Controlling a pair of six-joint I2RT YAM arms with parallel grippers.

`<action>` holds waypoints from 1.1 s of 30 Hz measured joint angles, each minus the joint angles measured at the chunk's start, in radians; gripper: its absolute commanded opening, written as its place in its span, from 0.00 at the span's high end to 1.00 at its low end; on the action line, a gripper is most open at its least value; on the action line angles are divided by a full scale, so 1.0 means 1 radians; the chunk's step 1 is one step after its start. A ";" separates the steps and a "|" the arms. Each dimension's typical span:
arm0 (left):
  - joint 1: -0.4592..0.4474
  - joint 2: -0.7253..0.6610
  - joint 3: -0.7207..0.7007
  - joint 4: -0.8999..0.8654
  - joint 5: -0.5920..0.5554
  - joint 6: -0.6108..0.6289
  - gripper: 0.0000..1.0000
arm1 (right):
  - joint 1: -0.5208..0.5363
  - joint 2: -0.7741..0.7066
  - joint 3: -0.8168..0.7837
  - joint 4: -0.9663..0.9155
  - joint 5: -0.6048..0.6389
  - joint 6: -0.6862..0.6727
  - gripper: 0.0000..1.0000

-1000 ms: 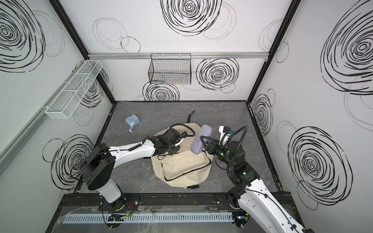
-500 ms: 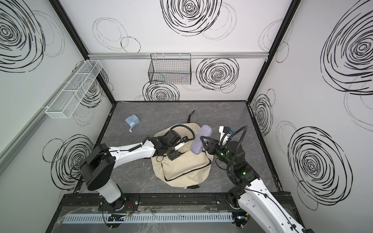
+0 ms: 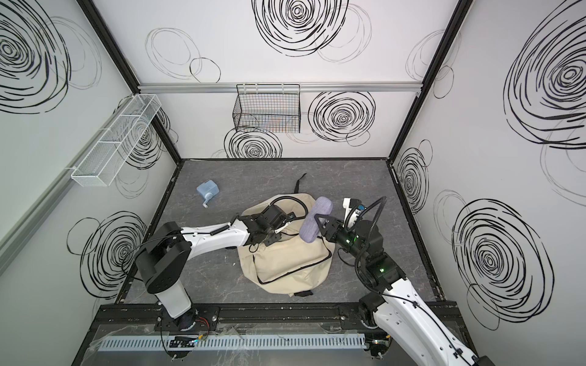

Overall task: Pack books, pencil case, and school supplies into a backpack
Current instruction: Open the student bag at the center of the table, then place the glasses case in the student bag.

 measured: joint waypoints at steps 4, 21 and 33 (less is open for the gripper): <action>0.008 -0.026 -0.016 0.006 -0.012 -0.011 1.00 | 0.000 0.003 -0.005 0.009 -0.009 0.003 0.80; 0.185 -0.182 -0.046 0.051 0.401 -0.469 1.00 | 0.049 0.087 -0.264 0.272 -0.033 0.438 0.88; 0.150 -0.183 -0.046 0.083 0.416 -0.622 1.00 | 0.229 0.293 -0.305 0.517 -0.030 0.669 0.89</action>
